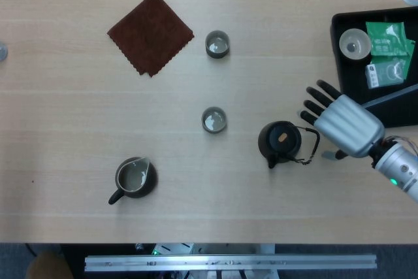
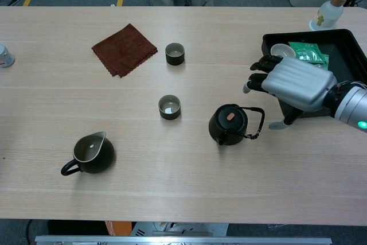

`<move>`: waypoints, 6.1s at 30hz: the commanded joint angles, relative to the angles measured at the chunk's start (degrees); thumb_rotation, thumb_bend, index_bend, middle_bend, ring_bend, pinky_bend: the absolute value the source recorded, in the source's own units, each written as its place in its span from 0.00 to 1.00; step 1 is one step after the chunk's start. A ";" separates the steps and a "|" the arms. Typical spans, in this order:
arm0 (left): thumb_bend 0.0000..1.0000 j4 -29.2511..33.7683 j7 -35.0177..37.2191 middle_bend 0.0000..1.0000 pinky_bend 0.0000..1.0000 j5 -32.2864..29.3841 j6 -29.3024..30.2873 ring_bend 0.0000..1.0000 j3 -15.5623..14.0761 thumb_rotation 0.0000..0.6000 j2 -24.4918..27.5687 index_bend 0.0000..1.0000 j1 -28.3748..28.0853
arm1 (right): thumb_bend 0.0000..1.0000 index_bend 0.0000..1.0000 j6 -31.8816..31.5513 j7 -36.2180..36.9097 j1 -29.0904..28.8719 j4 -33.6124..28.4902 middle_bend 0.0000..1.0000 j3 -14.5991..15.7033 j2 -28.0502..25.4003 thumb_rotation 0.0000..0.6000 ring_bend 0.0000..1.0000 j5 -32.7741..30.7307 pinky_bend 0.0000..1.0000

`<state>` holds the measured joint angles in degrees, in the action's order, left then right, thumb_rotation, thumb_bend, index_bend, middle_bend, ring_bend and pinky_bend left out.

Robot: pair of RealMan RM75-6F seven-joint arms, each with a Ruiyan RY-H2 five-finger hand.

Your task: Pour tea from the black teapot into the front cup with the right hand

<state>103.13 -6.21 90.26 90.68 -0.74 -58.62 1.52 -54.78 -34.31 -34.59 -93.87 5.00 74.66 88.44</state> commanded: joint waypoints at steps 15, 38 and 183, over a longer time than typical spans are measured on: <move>0.39 -0.90 1.24 0.23 0.15 0.29 0.53 0.18 -0.09 1.00 -0.05 0.22 0.35 | 0.00 0.26 1.33 -10.28 0.08 -2.05 0.29 -1.51 4.07 0.69 0.12 -3.13 0.13; 0.39 -1.66 2.02 0.23 0.15 0.69 0.83 0.18 -0.20 1.00 -0.30 0.22 0.63 | 0.00 0.26 0.91 -13.54 0.85 -3.20 0.29 0.44 4.74 0.69 0.12 -2.27 0.13; 0.39 -2.87 6.45 0.23 0.15 0.73 2.08 0.18 -0.77 1.00 1.09 0.22 2.68 | 0.00 0.40 3.01 -16.94 -14.23 -0.30 0.46 -3.09 14.98 0.29 0.19 -24.14 0.16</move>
<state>100.27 0.24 90.98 92.76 -1.51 -57.54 4.19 -51.59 -51.41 -48.99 -94.08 1.75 89.83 64.27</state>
